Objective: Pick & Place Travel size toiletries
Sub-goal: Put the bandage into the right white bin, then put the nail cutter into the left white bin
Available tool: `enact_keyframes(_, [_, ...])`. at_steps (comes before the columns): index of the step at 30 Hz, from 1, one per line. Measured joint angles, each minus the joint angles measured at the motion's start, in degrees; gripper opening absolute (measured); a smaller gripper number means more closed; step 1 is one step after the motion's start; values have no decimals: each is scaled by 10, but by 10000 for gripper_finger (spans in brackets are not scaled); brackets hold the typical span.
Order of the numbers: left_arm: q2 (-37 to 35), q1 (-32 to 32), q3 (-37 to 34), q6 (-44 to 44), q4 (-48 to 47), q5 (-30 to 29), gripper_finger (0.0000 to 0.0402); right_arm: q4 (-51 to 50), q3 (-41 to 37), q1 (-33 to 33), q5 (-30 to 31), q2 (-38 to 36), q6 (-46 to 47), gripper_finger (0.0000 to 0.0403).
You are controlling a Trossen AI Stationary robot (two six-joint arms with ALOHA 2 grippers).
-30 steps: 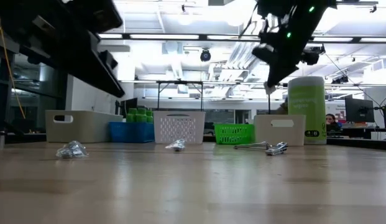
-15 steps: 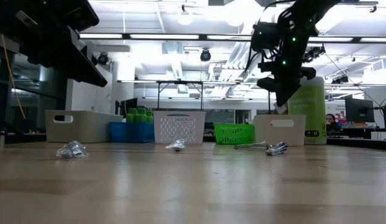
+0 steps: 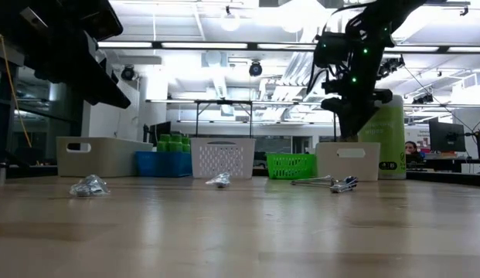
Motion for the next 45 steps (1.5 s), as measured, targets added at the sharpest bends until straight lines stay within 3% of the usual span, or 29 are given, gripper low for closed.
enact_keyframes(5, [0, 0, 0, -4, 0, 0, 92, 5, 0, -6, -18, 0, -18, 231])
enact_keyframes(10, [0, 0, 0, -7, -1, 0, 92, 6, 0, -17, -49, 0, -27, 253])
enact_keyframes(21, [0, 0, 0, -19, -1, 13, 92, 30, 0, -17, -84, -5, -72, 235])
enact_keyframes(38, [1, 0, 0, -16, -1, 14, 92, -19, 0, -20, -99, -102, -78, 226])
enact_keyframes(41, [1, 0, 0, -15, -3, 14, 92, -22, 0, -14, -157, -124, -99, 226])
enact_keyframes(45, [1, 0, 0, -15, -13, 14, 92, -33, 0, 22, -304, -145, -117, 226])
